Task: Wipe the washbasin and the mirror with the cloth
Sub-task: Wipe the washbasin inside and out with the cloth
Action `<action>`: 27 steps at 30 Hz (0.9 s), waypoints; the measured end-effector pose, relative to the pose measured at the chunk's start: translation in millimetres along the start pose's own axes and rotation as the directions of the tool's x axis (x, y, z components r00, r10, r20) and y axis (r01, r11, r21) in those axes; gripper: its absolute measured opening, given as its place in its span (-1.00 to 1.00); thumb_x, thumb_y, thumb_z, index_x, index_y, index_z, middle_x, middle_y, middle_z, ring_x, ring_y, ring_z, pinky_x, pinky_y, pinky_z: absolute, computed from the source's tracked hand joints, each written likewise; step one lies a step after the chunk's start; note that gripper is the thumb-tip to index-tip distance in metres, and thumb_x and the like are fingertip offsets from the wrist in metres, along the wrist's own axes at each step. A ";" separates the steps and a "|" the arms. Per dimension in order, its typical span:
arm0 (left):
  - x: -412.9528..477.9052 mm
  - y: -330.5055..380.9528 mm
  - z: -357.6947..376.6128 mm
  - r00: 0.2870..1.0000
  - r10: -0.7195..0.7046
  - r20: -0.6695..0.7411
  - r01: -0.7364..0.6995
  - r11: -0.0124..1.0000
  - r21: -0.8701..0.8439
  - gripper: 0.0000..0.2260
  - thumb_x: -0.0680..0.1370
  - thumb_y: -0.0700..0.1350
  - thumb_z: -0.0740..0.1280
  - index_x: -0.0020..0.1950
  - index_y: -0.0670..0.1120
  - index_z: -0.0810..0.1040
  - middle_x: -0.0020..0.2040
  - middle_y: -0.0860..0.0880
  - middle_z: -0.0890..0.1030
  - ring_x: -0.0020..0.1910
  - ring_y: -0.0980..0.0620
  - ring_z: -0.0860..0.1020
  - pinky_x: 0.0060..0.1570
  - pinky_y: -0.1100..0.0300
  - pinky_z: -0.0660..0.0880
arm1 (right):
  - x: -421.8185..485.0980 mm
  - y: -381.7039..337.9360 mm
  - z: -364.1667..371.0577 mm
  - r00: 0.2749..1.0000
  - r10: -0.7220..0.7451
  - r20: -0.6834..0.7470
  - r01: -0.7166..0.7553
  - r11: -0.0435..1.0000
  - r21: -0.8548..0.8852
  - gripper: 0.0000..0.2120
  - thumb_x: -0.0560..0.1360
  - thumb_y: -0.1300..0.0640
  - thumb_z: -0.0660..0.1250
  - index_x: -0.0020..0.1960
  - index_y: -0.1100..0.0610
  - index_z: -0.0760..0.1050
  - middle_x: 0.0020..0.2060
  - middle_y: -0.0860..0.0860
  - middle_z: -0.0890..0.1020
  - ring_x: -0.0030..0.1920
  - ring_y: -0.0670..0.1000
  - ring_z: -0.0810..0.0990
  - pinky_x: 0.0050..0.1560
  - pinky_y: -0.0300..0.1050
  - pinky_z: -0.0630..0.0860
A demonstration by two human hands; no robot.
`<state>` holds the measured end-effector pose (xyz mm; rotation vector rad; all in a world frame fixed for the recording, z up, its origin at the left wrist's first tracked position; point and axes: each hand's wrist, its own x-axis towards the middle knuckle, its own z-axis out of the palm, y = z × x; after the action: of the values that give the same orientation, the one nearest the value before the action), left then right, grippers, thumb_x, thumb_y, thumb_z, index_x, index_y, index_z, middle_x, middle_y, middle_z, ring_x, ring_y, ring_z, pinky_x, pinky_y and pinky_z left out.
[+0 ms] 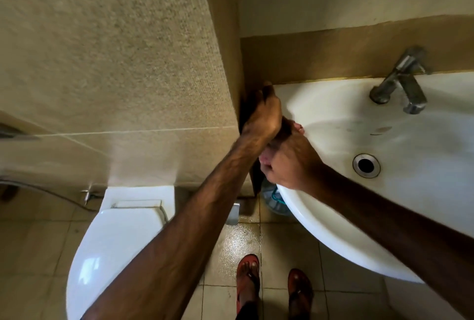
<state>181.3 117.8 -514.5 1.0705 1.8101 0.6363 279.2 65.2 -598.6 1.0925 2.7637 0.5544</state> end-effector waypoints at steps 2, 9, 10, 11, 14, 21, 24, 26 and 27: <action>-2.1 1.1 -3.3 0.999 -0.037 0.019 0.037 0.999 0.011 -0.45 0.72 0.16 -0.12 0.59 -0.09 0.27 0.58 -0.12 0.31 0.54 -0.15 0.30 0.53 -0.01 0.17 | -12.8 -5.0 -6.6 0.995 -0.049 0.088 0.033 0.984 0.177 -0.87 0.36 0.00 0.37 -0.23 0.04 0.64 -0.17 0.00 0.68 0.04 0.12 0.63 0.30 0.08 0.30; -15.6 0.7 -9.7 0.997 0.028 0.078 -0.029 0.999 0.019 -0.55 0.74 0.10 -0.07 0.26 -0.12 0.52 0.18 -0.14 0.57 0.10 -0.04 0.55 0.25 0.07 0.33 | 23.0 28.1 4.0 0.994 0.082 -0.068 -0.016 0.747 0.664 -0.49 0.66 -0.02 0.25 0.45 0.33 0.45 0.33 0.49 0.47 0.13 0.23 0.68 0.50 0.06 0.42; -17.1 -0.6 -8.7 0.996 0.030 0.085 -0.031 0.999 0.007 -0.54 0.74 0.10 -0.07 0.32 -0.13 0.50 0.17 -0.14 0.55 0.06 -0.01 0.55 0.25 0.08 0.34 | 32.0 32.2 2.4 0.991 0.127 0.050 -0.117 0.606 0.787 -0.38 0.69 -0.15 0.12 0.62 0.20 0.25 0.49 0.43 0.31 0.19 0.11 0.69 0.57 0.05 0.32; -19.6 -2.7 -6.8 0.995 0.027 0.100 -0.028 0.999 0.015 -0.53 0.74 0.10 -0.08 0.44 -0.14 0.42 0.25 -0.17 0.52 0.14 -0.04 0.55 0.30 0.09 0.32 | 33.6 32.1 6.7 0.995 0.046 0.089 -0.096 0.683 0.724 -0.31 0.64 -0.24 0.04 0.64 0.12 0.22 0.53 0.37 0.30 0.25 0.08 0.65 0.59 0.06 0.29; -24.7 -9.4 -4.1 0.989 0.009 0.149 -0.020 0.997 0.073 -0.52 0.75 0.05 -0.10 0.59 -0.13 0.24 0.54 -0.20 0.34 0.50 -0.16 0.34 0.44 0.05 0.24 | 26.6 18.4 -1.3 0.967 -0.061 0.249 -0.061 0.890 0.451 -0.44 0.44 -0.20 0.07 0.10 0.12 0.66 -0.01 0.13 0.73 0.15 0.17 0.64 0.27 0.12 0.49; -30.4 -53.7 -2.5 0.979 0.049 0.199 -0.043 0.999 -0.034 -0.55 0.73 0.06 0.01 0.36 -0.21 0.49 0.30 -0.26 0.54 0.28 -0.21 0.52 0.25 0.03 0.43 | -55.8 -28.9 -22.0 0.894 -0.369 0.252 0.231 0.864 0.448 -0.86 0.31 -0.04 0.40 -0.28 -0.01 0.67 -0.22 -0.08 0.68 -0.01 0.05 0.66 0.15 0.08 0.53; -30.8 -68.8 -2.7 0.979 0.053 0.199 -0.030 0.993 -0.116 -0.63 0.72 -0.04 0.07 0.27 -0.24 0.54 0.04 -0.16 0.58 0.03 -0.07 0.53 0.09 0.10 0.46 | -80.2 -30.3 -17.5 0.874 -0.359 0.328 0.259 0.914 0.312 -0.58 0.49 -0.04 0.06 -0.02 -0.08 0.71 0.03 -0.13 0.70 0.27 0.01 0.55 0.51 0.03 0.26; -32.4 -75.0 -5.4 0.979 0.025 0.201 0.010 0.986 -0.169 -0.64 0.69 -0.03 0.07 0.15 -0.22 0.57 -0.14 -0.09 0.53 -0.16 -0.01 0.49 -0.13 0.16 0.47 | -71.1 -23.5 -27.7 0.810 -0.510 0.289 0.371 0.828 0.422 -0.74 0.32 0.00 0.23 -0.25 0.08 0.65 -0.20 0.03 0.63 0.05 0.16 0.55 0.42 0.14 0.34; -34.0 -77.7 -6.5 0.978 0.007 0.207 0.035 0.979 -0.201 -0.65 0.70 -0.03 0.06 0.13 -0.20 0.56 -0.19 -0.10 0.52 -0.22 0.00 0.47 -0.25 0.20 0.44 | -59.0 -19.9 -31.0 0.818 -0.486 0.308 0.332 0.835 0.438 -0.83 0.30 0.03 0.28 -0.33 0.09 0.58 -0.30 0.03 0.56 -0.06 0.16 0.54 0.31 0.15 0.40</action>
<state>151.4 50.1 -556.6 0.9481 1.5370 0.6609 302.3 2.6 -578.8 0.5174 2.6411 -0.2391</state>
